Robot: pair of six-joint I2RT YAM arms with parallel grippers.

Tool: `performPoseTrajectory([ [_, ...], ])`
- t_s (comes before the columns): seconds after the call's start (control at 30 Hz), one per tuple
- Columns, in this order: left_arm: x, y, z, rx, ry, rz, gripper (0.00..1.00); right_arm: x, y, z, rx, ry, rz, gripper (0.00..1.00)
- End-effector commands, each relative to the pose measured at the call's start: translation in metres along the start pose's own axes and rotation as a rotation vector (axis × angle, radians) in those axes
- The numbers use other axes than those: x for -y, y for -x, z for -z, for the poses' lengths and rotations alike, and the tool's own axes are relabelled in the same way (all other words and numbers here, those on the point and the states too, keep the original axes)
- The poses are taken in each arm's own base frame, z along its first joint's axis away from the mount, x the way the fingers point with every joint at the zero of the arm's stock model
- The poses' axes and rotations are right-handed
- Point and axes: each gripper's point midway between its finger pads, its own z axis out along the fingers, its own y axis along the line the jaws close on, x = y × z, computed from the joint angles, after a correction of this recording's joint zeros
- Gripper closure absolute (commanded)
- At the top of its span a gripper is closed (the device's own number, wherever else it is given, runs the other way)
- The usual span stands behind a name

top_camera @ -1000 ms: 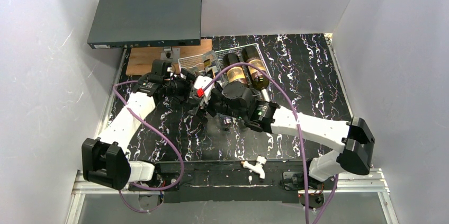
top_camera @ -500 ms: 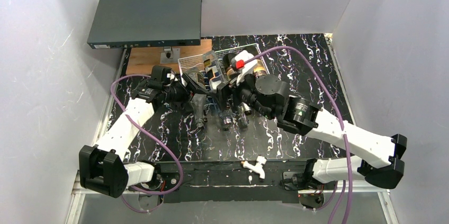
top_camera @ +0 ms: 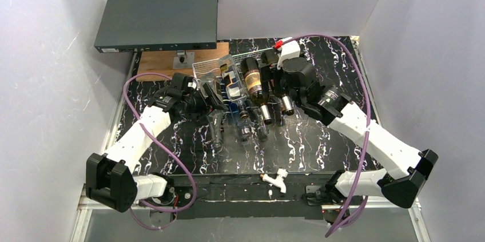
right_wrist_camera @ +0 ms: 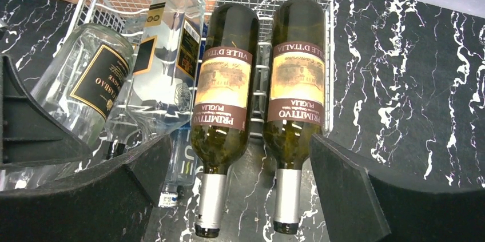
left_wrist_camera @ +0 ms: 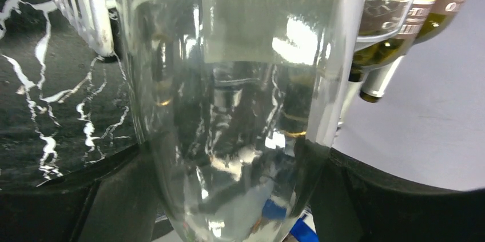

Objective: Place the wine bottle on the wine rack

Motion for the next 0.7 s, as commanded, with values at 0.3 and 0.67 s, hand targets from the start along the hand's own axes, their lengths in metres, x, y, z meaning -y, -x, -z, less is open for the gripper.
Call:
performPoseTrajectory([
  [0.3, -0.041, 0.057, 0.005, 0.302, 0.346, -0.156, 1.00, 0.002, 0.003, 0.015, 0.041, 0.060, -0.016, 0.02],
  [0.67, -0.025, 0.078, 0.002, 0.350, 0.371, -0.188, 1.00, -0.117, -0.050, 0.003, -0.250, 0.562, -0.299, 0.02],
])
